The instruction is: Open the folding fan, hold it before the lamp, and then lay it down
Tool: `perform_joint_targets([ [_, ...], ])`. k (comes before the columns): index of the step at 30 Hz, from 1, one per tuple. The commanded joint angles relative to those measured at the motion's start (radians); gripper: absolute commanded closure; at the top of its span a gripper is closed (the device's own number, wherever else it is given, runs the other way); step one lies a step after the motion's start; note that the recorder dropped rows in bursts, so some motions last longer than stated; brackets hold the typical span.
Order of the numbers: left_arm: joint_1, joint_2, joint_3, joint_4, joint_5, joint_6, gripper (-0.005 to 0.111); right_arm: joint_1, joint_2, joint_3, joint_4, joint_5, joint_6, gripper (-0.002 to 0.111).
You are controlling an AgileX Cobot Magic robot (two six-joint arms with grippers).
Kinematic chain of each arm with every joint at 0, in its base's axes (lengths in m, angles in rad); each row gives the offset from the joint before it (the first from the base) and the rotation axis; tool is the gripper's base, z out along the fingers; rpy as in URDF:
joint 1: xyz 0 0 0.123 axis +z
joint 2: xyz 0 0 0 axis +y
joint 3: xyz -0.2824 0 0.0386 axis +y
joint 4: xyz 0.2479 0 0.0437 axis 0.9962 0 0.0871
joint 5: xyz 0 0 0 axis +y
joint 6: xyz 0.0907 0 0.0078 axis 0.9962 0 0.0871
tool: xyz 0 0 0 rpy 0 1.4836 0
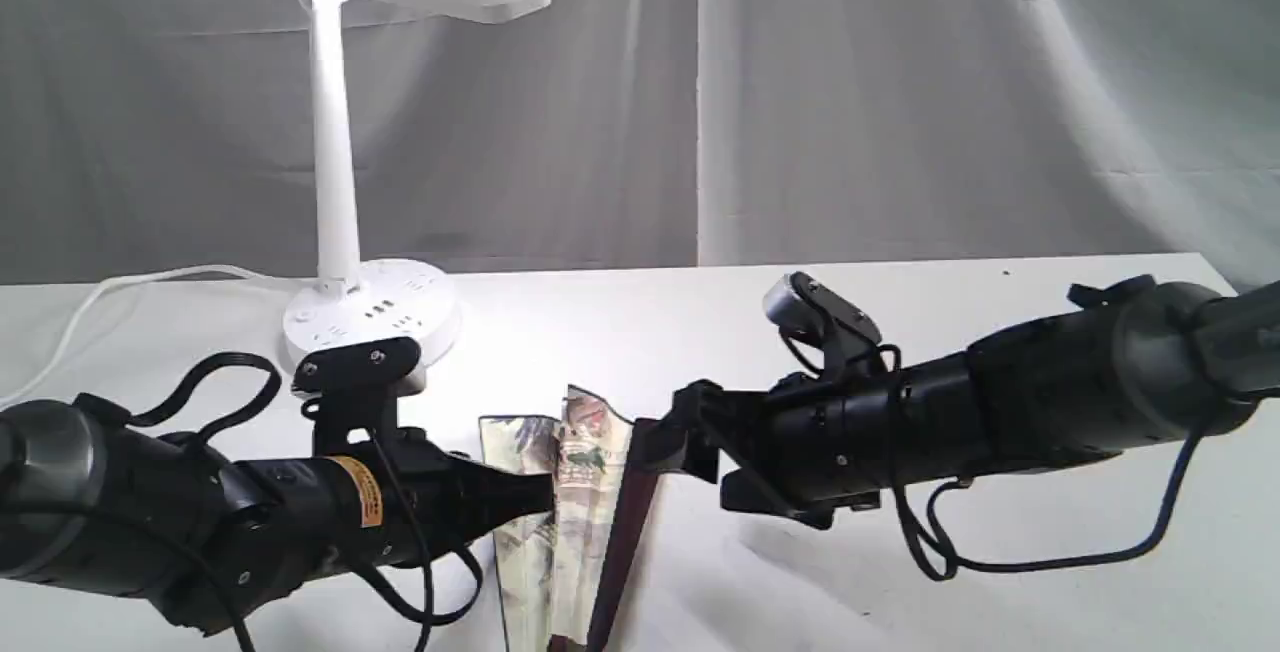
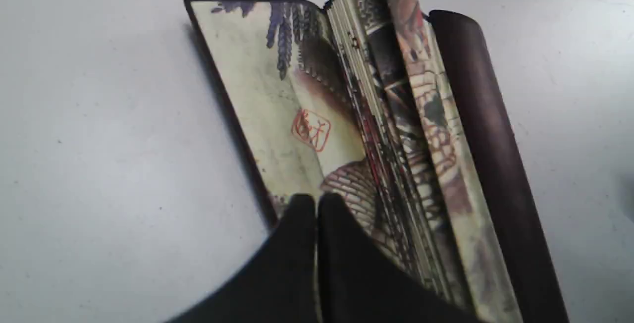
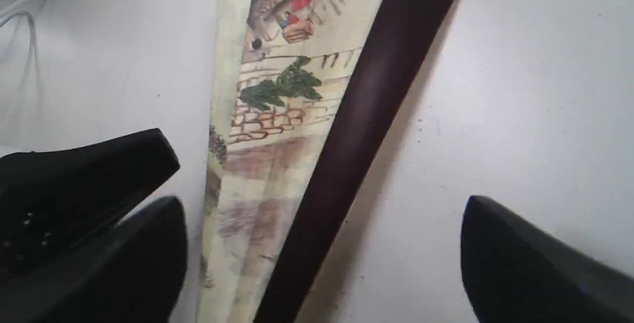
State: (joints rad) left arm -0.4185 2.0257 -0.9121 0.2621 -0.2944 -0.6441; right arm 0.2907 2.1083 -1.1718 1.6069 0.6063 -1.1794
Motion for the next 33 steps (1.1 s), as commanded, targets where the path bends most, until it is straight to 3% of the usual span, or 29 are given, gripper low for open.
perform_joint_targets([
  [1,-0.001,0.002,0.004,0.009,-0.016,-0.007,0.107,0.031,0.024,-0.005,0.037,0.001,-0.020,0.033],
  [8,0.001,0.004,0.004,0.009,-0.012,-0.004,0.107,0.059,0.119,-0.059,0.085,0.009,-0.026,0.033],
  [16,0.049,0.000,0.004,0.009,0.010,-0.006,0.107,0.059,0.145,-0.063,0.132,0.070,-0.024,0.035],
  [26,0.054,0.000,0.004,0.009,0.022,-0.006,0.107,0.059,0.152,-0.063,0.137,0.094,-0.024,0.061],
  [33,0.051,0.000,0.004,0.009,0.020,-0.043,0.107,0.059,0.152,-0.063,0.137,0.098,-0.026,0.062],
])
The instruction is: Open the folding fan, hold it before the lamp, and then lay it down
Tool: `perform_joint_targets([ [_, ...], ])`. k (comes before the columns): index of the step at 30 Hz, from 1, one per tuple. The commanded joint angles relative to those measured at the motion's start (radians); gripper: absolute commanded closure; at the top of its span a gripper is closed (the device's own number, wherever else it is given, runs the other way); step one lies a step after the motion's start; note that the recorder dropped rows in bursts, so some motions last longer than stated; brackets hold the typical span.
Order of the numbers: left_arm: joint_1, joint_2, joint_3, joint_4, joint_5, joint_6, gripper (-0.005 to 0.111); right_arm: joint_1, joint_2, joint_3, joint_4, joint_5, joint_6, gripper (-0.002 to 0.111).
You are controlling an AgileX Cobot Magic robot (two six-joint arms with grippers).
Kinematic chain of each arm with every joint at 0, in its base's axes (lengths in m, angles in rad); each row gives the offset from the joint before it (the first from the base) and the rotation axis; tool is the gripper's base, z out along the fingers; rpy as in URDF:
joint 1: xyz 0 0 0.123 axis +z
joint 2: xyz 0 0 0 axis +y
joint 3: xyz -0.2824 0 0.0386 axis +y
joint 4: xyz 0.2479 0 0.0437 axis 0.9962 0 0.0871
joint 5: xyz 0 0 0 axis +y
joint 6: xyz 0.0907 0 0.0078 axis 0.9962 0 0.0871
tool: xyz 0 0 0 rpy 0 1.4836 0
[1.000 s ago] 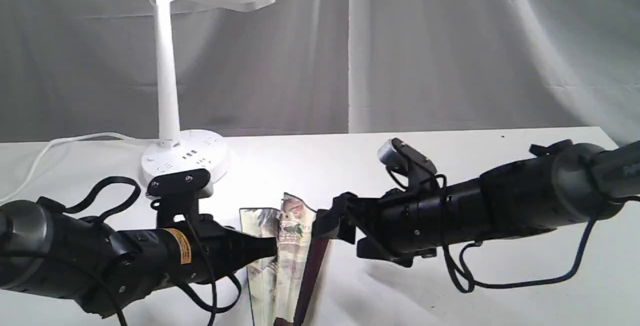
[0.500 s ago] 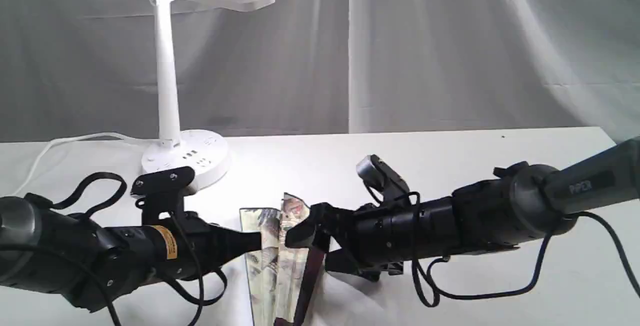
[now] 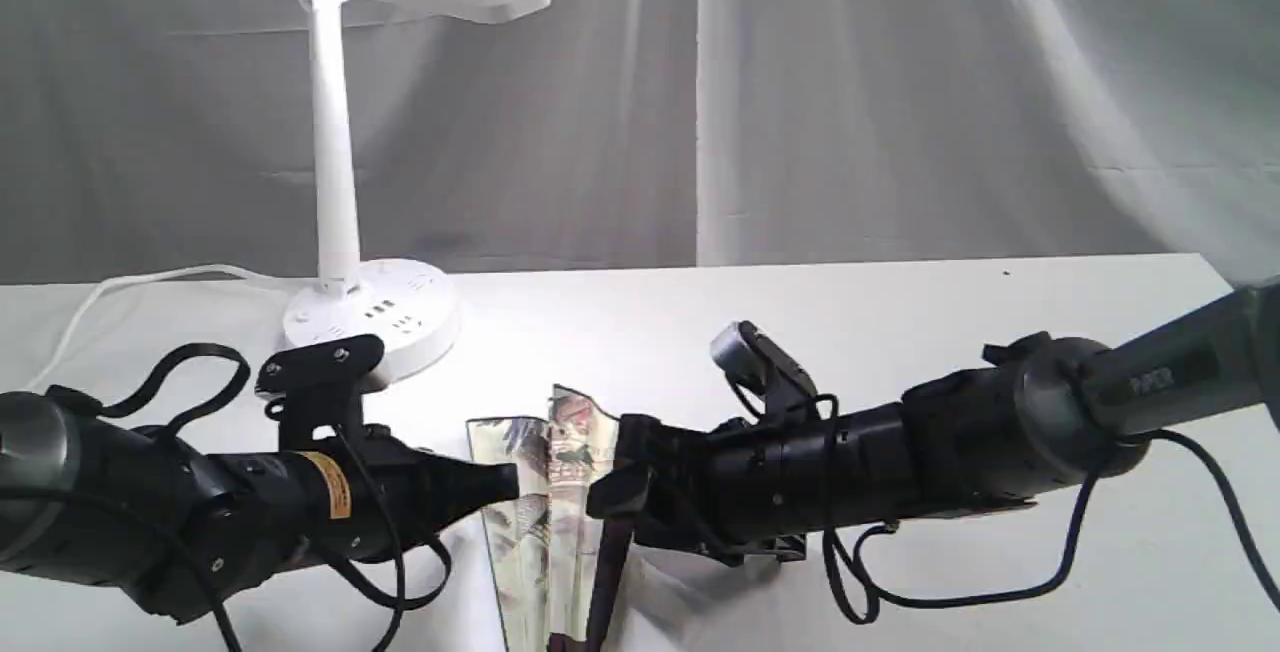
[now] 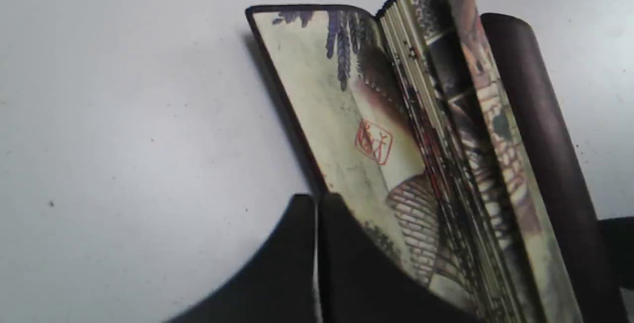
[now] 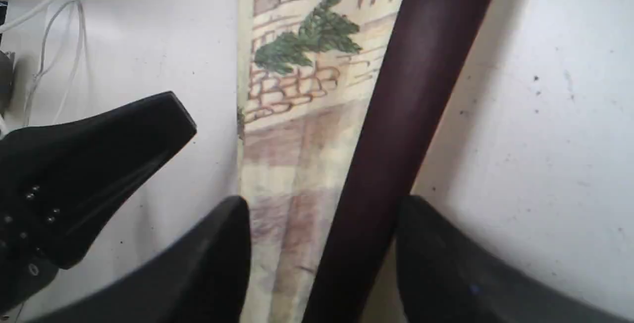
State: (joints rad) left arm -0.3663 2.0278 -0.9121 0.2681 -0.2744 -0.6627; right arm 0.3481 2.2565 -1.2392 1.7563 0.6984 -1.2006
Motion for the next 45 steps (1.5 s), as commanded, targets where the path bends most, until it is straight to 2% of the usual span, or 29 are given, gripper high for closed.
perform_joint_targets([
  [1,-0.003,-0.002,0.004,0.005,-0.009,-0.025,0.107,0.002,0.004,0.004,-0.012,0.006,-0.004,0.062],
  [7,-0.005,-0.003,0.004,0.154,-0.125,-0.104,0.107,0.002,0.004,0.004,-0.012,0.006,-0.004,0.062],
  [12,-0.005,0.025,0.004,0.180,-0.332,-0.205,0.107,0.002,0.004,0.004,-0.012,0.006,-0.004,0.062],
  [15,-0.005,0.025,0.001,0.244,-0.420,-0.228,0.107,0.002,0.004,0.004,-0.012,0.006,-0.004,0.062],
  [17,-0.005,0.025,-0.002,0.244,-0.431,-0.228,0.107,0.002,0.004,0.004,-0.012,0.006,0.000,0.062],
  [21,-0.005,0.025,-0.029,0.248,-0.349,-0.226,0.107,0.002,0.004,0.004,-0.012,0.006,0.000,0.062],
  [26,-0.005,0.053,-0.080,0.302,-0.340,-0.229,0.107,0.002,0.004,0.004,-0.012,0.006,0.000,0.062],
  [37,-0.005,0.210,-0.214,0.485,-0.262,-0.344,0.107,0.002,0.004,0.004,-0.012,0.012,-0.003,0.062],
  [45,-0.005,0.220,-0.223,0.500,-0.039,-0.358,0.107,0.002,0.004,0.004,-0.012,0.013,-0.003,0.062],
])
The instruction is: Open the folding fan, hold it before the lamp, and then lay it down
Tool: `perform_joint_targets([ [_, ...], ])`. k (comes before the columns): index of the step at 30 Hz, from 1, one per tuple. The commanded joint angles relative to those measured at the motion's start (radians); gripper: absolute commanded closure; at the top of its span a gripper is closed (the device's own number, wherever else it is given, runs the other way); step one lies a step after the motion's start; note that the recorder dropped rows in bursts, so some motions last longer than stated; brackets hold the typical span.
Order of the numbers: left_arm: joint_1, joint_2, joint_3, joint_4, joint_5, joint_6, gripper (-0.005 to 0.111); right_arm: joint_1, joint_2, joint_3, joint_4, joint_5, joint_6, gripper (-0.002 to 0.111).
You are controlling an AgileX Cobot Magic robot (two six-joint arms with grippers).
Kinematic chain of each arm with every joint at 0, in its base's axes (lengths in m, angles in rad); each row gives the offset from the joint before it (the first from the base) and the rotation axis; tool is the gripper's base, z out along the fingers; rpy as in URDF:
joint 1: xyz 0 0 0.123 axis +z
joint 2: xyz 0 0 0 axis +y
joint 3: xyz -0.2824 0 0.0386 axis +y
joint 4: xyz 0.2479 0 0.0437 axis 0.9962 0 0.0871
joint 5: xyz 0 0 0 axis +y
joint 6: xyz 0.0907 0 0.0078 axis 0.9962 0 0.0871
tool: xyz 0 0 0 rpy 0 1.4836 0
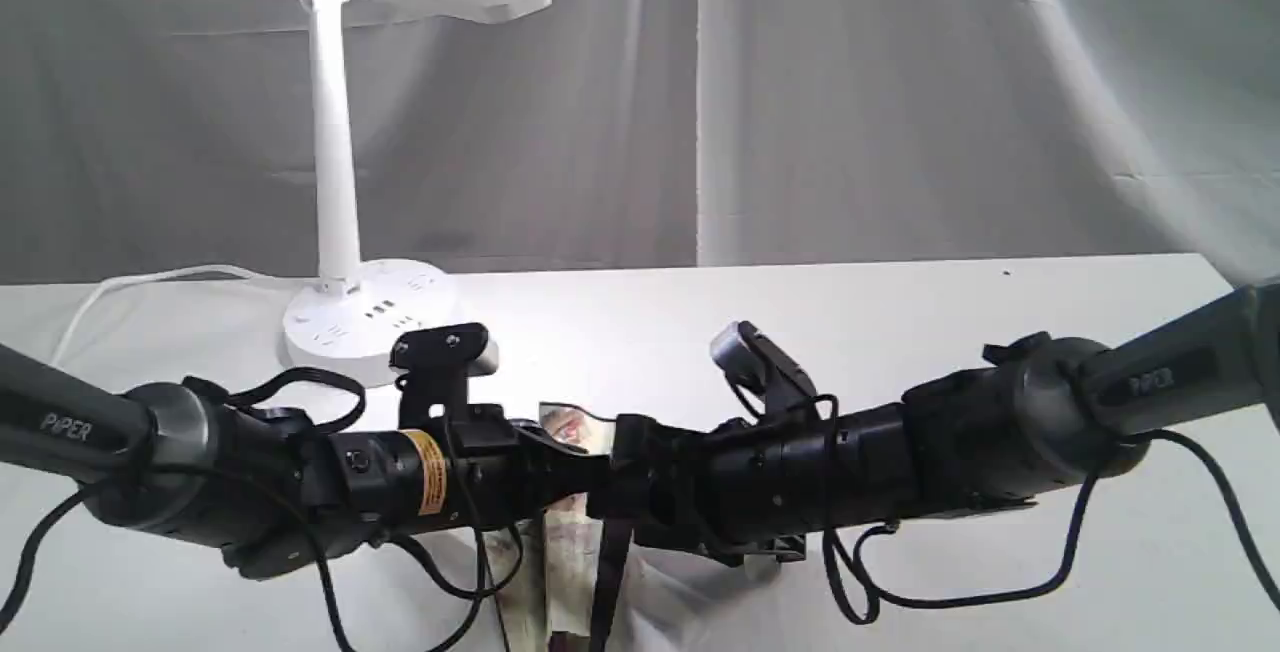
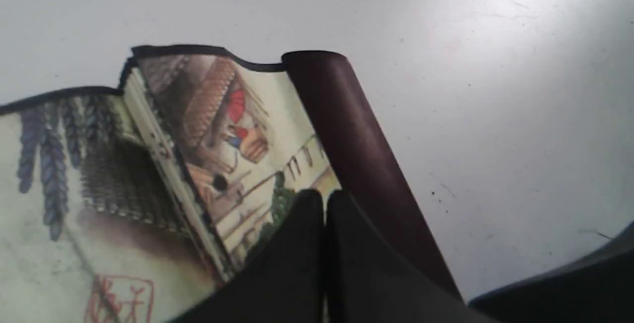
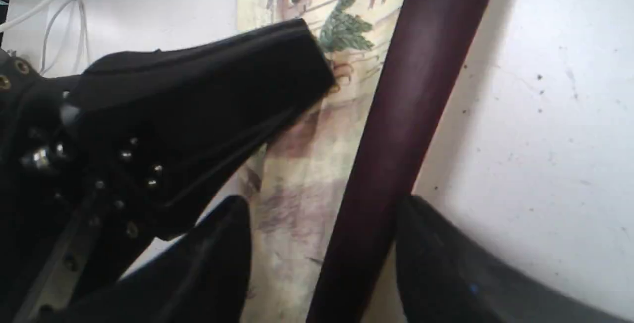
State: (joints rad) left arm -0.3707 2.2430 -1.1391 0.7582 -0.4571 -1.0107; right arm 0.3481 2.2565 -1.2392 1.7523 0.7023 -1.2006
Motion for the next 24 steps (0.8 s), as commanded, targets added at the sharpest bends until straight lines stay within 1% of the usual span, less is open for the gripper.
perform_joint_targets([
  [1,0.000,0.004,0.004,0.010,0.160,-0.010,0.107,0.002,0.004,0.004,-0.008,0.009,-0.003,0.061],
  [5,0.000,0.004,0.004,0.010,0.178,-0.010,0.107,0.002,0.004,0.004,-0.008,0.009,-0.003,0.048],
  [9,0.000,0.004,0.004,0.010,0.137,-0.010,0.107,0.002,0.004,0.004,-0.008,0.009,-0.003,0.036],
  [14,0.000,-0.029,0.004,0.008,0.027,-0.045,0.107,0.003,0.004,0.004,-0.008,0.009,-0.009,0.035],
  [18,0.000,-0.083,0.004,0.046,0.008,-0.104,0.107,0.003,0.004,0.004,-0.008,0.009,-0.009,0.035],
  [20,0.000,-0.111,0.006,0.071,0.021,-0.111,0.107,0.003,0.004,0.004,-0.008,0.009,-0.009,0.035],
  [22,0.000,-0.141,0.006,0.103,0.060,-0.115,0.107,0.003,0.004,0.004,-0.008,0.009,-0.009,0.035],
  [24,0.000,-0.170,0.012,0.122,0.142,-0.120,0.107,0.003,0.004,0.004,-0.008,0.009,-0.009,0.035],
])
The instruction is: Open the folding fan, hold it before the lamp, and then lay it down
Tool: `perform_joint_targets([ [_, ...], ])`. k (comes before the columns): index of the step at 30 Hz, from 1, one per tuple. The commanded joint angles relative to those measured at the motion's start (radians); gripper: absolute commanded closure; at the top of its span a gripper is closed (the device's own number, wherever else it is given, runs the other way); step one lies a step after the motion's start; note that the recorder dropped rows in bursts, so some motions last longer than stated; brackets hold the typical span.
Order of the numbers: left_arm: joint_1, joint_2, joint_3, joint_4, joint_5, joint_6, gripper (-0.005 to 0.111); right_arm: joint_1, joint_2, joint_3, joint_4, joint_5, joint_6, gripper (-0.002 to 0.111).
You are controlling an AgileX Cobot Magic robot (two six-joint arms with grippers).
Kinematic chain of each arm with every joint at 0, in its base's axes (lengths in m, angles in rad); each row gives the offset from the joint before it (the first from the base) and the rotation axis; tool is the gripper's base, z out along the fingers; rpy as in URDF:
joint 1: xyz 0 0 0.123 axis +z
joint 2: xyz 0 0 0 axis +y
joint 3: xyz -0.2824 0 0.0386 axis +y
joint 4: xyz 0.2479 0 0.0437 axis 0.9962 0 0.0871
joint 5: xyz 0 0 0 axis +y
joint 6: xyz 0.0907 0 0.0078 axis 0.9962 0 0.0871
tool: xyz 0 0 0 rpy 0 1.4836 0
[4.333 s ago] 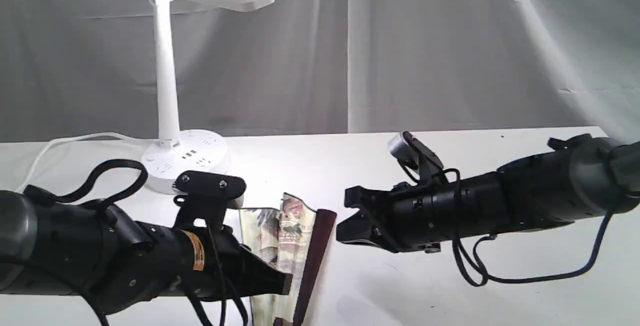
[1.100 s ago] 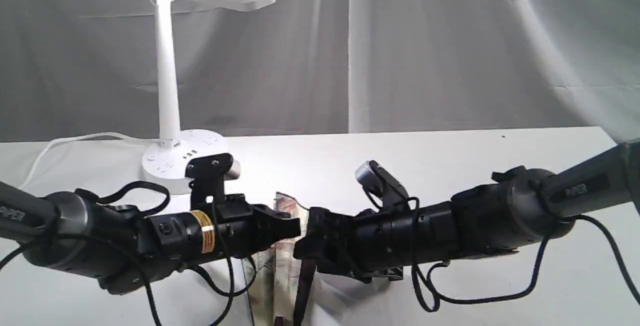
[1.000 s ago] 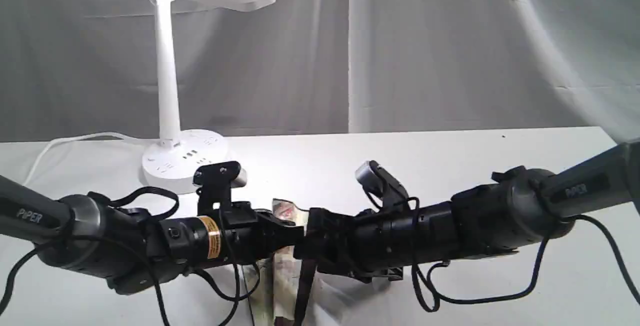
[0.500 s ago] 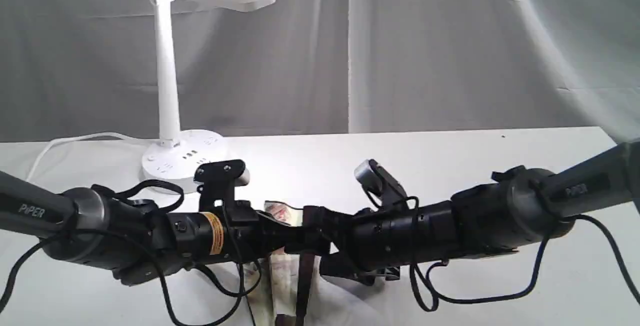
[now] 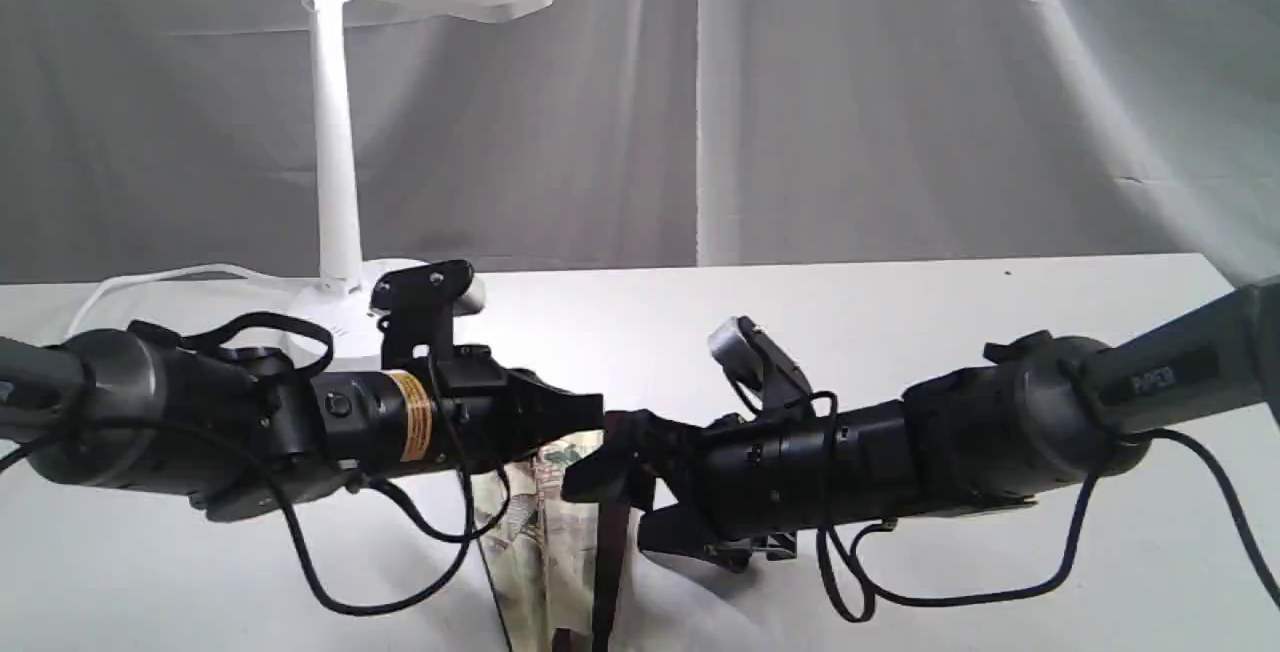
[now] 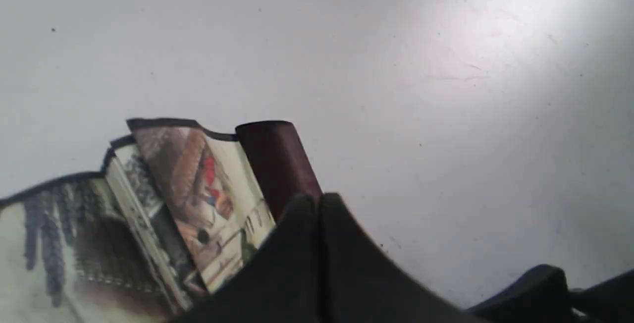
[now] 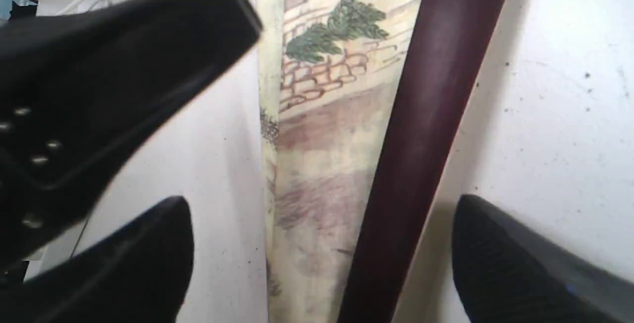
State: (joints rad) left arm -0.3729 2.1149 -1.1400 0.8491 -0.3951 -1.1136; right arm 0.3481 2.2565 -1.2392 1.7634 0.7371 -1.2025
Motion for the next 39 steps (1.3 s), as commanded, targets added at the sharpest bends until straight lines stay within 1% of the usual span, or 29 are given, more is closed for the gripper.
perform_joint_targets([
  [1,0.002,-0.052,0.018,0.036,0.122,-0.019,0.107,0.003,0.004,0.004,-0.019,-0.026,-0.007,0.035],
  [3,0.002,-0.065,0.039,0.036,0.240,-0.019,0.107,0.003,0.004,0.004,-0.019,-0.026,-0.007,0.035],
  [5,0.002,-0.061,0.051,0.036,0.312,-0.003,0.107,0.003,0.004,0.004,-0.019,-0.026,-0.008,0.035],
  [7,0.002,-0.048,0.059,0.036,0.348,-0.003,0.107,0.003,0.004,0.004,-0.019,-0.026,-0.008,0.035],
  [11,0.000,-0.016,0.066,0.034,0.319,-0.021,0.107,0.003,0.004,0.004,-0.019,-0.026,-0.008,0.037],
  [14,-0.004,0.003,0.066,0.032,0.323,-0.073,0.107,0.004,0.004,0.004,-0.025,-0.022,-0.001,0.037],
  [16,-0.004,0.016,0.066,0.032,0.318,-0.078,0.107,0.013,0.004,0.004,-0.026,-0.019,0.004,0.037],
  [23,-0.004,0.077,0.066,0.032,0.318,-0.082,0.107,0.081,0.004,0.004,-0.019,-0.073,0.003,0.037],
  [27,-0.004,0.111,0.066,0.032,0.315,-0.082,0.107,0.093,0.004,0.004,-0.019,-0.077,-0.001,0.037],
  [30,-0.004,0.111,0.066,0.032,0.322,-0.082,0.107,0.091,0.004,0.004,-0.019,-0.084,-0.001,0.041],
  [36,-0.004,0.111,0.066,0.032,0.330,-0.084,0.107,0.091,0.004,-0.008,-0.019,-0.250,-0.001,0.056],
  [39,-0.004,0.111,0.066,0.032,0.351,-0.084,0.107,0.091,0.004,-0.023,-0.019,-0.292,-0.001,0.059],
])
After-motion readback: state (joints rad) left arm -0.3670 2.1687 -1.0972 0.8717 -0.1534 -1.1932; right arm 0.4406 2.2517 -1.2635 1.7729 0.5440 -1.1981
